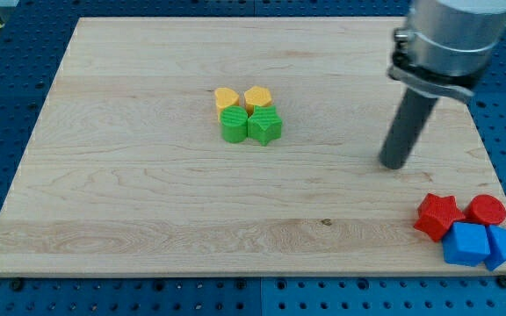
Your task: Move the blue triangle into the red circle
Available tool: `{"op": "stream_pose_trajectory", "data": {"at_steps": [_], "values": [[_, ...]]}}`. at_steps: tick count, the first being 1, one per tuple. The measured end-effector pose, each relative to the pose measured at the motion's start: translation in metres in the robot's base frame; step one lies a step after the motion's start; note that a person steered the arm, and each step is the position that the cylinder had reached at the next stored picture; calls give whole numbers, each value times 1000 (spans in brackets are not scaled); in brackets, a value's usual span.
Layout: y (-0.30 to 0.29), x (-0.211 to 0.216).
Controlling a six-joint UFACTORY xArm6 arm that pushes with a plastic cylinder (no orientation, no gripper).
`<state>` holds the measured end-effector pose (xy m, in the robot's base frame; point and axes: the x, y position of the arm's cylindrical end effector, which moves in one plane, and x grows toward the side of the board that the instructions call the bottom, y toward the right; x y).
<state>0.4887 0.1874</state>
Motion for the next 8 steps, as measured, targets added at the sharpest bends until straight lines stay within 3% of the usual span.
{"op": "stream_pose_trajectory", "data": {"at_steps": [3,8], "values": [[121,21],[130,129]]}}
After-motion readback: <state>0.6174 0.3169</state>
